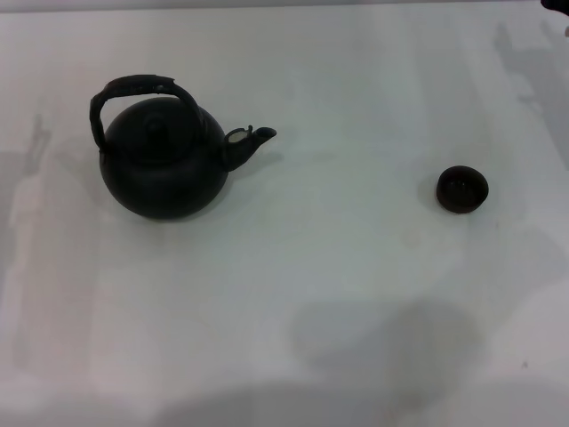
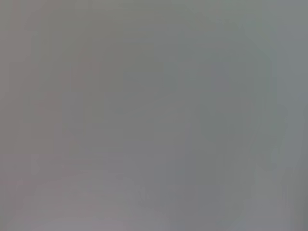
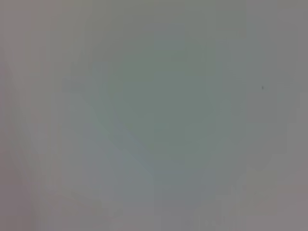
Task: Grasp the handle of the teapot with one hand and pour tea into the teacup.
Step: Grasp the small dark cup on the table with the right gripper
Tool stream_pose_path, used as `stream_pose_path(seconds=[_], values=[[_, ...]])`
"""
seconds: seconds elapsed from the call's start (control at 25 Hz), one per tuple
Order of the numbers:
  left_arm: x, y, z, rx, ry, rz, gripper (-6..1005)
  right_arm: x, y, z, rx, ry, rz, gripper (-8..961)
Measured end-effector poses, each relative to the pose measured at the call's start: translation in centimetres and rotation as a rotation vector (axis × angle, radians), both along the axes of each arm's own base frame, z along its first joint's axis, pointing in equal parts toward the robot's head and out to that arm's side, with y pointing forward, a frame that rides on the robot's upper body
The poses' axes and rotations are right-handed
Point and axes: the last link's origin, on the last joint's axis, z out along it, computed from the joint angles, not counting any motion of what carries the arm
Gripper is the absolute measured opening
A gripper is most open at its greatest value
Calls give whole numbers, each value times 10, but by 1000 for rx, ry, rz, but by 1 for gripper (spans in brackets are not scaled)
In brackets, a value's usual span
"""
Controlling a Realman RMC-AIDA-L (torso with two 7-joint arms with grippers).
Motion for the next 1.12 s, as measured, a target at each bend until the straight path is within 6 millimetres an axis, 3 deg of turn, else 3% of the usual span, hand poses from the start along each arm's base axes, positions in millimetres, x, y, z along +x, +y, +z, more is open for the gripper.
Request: stream_pose_path(seconds=[0.56,0.8,1.12], values=[[-3,-9,-2,-6,-19,2,887,-1,-12,-1,1,114,47,748],[-3,-10,-1,-2,-28,-3,887,-34,-1,1,-118,215,204,747],[-2,-11,-2,-2,-31,-4,888,-87,2,11,-451,239,510,745]])
